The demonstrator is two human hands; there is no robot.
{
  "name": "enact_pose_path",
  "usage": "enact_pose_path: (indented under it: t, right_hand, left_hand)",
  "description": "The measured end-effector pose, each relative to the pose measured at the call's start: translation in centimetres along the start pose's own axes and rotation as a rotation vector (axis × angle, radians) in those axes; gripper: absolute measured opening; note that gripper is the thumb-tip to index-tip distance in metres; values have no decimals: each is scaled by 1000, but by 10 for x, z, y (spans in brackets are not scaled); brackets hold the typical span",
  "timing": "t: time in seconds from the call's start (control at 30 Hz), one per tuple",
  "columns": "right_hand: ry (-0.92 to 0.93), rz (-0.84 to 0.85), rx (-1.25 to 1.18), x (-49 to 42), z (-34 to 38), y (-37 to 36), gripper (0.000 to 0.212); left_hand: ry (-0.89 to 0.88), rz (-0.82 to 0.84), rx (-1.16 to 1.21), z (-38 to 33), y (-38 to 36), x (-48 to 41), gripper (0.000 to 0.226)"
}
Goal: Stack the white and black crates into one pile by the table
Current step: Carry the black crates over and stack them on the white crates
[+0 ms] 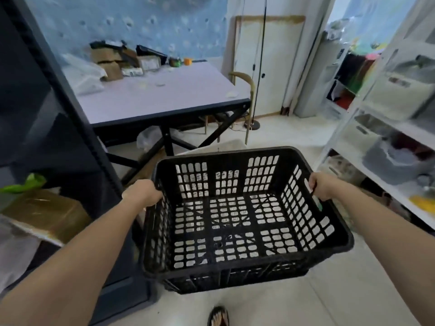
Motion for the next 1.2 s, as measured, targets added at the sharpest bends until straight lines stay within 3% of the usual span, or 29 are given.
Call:
enact_pose_path:
  t: [0.13, 0.47, 0.67, 0.9, 1.2]
  right_hand:
    - [33, -101, -80, -94, 19, 45, 29]
    - [135, 44, -56, -308, 75, 95, 48]
    - [204, 174, -75, -425, 107, 96, 43]
    - [266, 107, -58, -522, 143, 97, 27]
    - [262, 188, -31, -570, 158, 69, 24]
  left_hand:
    - [18, -28, 32, -24, 24, -73, 36]
    - [169, -82, 147, -73, 41, -237, 53]
    - [376, -28, 219, -99, 34, -305, 41]
    - [401, 71, 156, -119, 26, -365, 35]
    - [456, 195, 183, -111, 18, -418, 34]
Point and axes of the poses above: each hand's wrist, its own x-axis away from the middle knuckle, its own y-axis out of the back of the hand, z = x × y, the point moved 5 cm from there along -x, towards the middle knuckle, and after that the axes turned 4 degrees about -z, right-handed, at the moved point
